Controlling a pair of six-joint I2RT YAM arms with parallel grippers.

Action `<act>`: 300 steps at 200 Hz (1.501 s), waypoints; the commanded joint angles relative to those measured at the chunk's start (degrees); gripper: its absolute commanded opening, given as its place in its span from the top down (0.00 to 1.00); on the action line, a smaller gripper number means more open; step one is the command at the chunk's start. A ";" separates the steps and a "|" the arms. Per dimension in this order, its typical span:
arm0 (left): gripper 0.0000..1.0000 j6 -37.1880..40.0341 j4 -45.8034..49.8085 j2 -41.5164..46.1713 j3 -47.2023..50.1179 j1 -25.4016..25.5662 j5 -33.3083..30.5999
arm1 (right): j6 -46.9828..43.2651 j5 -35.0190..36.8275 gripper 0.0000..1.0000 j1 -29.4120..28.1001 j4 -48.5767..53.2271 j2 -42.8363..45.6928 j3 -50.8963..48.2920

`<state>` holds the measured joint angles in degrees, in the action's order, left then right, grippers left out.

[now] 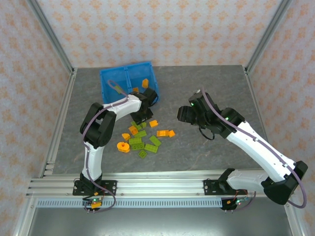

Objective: Sort the legos into containers by color

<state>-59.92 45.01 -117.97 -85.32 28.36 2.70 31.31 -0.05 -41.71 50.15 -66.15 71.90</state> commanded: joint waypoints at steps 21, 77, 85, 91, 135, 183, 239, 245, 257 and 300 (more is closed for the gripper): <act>0.77 2.55 4.01 1.43 -2.57 -0.12 -1.65 | 0.55 -1.29 0.26 -0.38 1.52 0.04 2.81; 0.77 9.14 9.02 12.19 -14.08 -1.94 -10.41 | 1.32 -11.89 0.24 -2.05 -1.87 0.41 0.69; 0.77 10.51 9.37 13.30 -15.20 -2.90 -13.25 | 1.86 -11.03 0.24 -2.21 -2.46 0.22 0.65; 0.77 11.79 9.40 13.92 -15.89 -3.77 -15.17 | 2.32 -10.77 0.25 -2.27 -2.92 0.06 0.76; 0.77 17.34 8.72 12.22 -19.37 -13.92 -20.75 | 2.95 -9.22 0.25 -2.85 -3.50 -1.35 1.48; 0.76 19.16 10.13 -0.21 -25.66 -18.44 -19.43 | 0.56 -8.77 0.24 -2.85 -1.94 -6.10 6.54; 0.61 16.46 11.52 -6.28 -31.04 -21.41 -14.76 | 0.23 -8.67 0.24 -3.02 -0.79 -7.75 8.96; 0.57 16.78 11.52 -6.15 -31.59 -21.41 -14.59 | 0.37 -8.46 0.24 -3.02 -0.77 -7.70 9.00; 0.53 17.13 11.59 -5.55 -32.48 -21.40 -14.17 | 0.56 -8.22 0.24 -3.02 -1.18 -7.91 9.20; 0.51 16.77 12.05 1.64 -32.54 -21.42 -10.07 | 1.29 -7.88 0.24 -3.02 -1.63 -11.03 10.36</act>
<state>-42.52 55.09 -124.20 -116.49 6.81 -9.87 32.36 -10.07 -44.34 47.79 -75.16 80.12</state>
